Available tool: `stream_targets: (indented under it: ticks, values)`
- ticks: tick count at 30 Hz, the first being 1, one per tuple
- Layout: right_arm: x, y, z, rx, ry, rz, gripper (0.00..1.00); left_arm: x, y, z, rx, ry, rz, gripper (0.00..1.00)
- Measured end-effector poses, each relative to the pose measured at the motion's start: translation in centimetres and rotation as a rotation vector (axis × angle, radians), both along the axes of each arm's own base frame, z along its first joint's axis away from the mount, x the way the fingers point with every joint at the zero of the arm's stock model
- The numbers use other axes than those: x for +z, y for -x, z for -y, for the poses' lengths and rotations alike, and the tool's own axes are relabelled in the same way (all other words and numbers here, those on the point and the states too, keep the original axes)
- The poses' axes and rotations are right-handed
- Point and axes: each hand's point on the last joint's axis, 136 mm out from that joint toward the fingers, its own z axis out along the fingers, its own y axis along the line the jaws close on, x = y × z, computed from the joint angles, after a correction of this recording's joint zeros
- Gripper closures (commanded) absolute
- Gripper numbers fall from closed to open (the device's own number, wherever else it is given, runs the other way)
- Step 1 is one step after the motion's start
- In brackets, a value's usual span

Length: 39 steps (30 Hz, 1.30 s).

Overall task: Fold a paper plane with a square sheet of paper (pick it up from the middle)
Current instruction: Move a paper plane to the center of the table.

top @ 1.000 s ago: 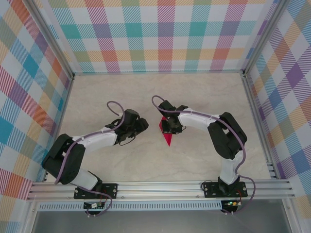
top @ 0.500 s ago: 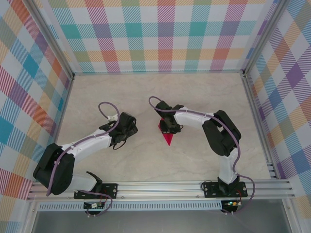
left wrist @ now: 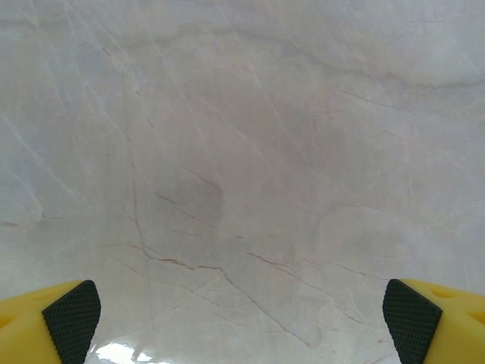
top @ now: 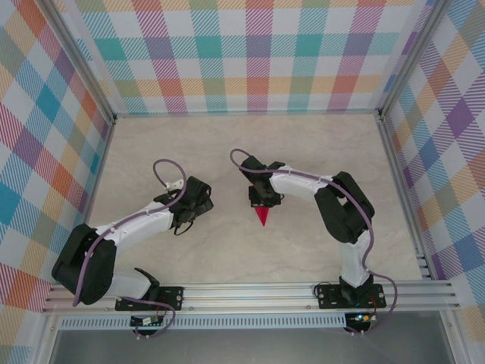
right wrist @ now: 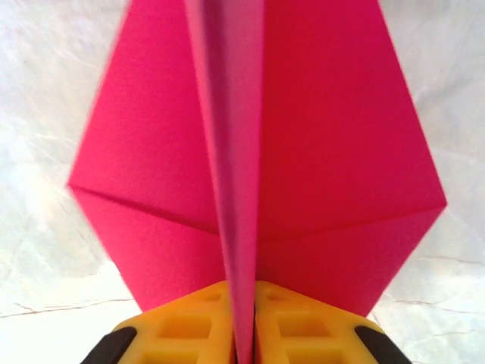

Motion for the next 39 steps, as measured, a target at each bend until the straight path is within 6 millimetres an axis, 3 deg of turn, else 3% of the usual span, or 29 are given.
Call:
stream_targets:
  ticks: [4,8,11,14,20,25,31,36,39]
  values:
    - [2.6,-3.0,-0.4,0.005,-0.027,0.079,0.88,-0.1,0.2,-0.4,0.0,-0.019,-0.014,0.0]
    - [4.7,-6.8,0.6,-0.014,-0.052,0.139,0.88,-0.3,0.5,-0.7,-0.006,-0.032,-0.027,0.0]
    - [4.8,-9.4,1.3,-0.025,-0.056,0.161,0.88,-0.4,0.7,-0.9,-0.01,-0.043,-0.04,0.0]
    - [3.6,-11.2,2.3,-0.03,-0.036,0.155,0.88,-0.3,0.7,-1.0,-0.013,-0.049,-0.043,0.0]
    - [0.9,-11.6,2.8,-0.019,-0.022,0.103,0.88,0.4,0.2,-0.7,-0.016,-0.041,-0.027,0.0]
    - [0.0,-11.2,2.4,-0.006,-0.033,0.074,0.85,0.4,0.2,-0.7,-0.016,-0.043,-0.031,0.0]
    - [0.0,-10.9,2.1,-0.02,-0.056,0.055,0.69,0.6,0.3,-0.8,-0.025,-0.053,-0.04,0.0]
    - [1.8,-10.9,2.0,-0.036,-0.079,0.065,0.4,2.6,-0.5,-0.8,-0.033,-0.073,-0.011,0.0]
    - [6.1,-11.1,2.0,-0.043,-0.118,0.138,0.28,4.7,-1.3,-1.4,-0.023,-0.084,0.044,0.0]
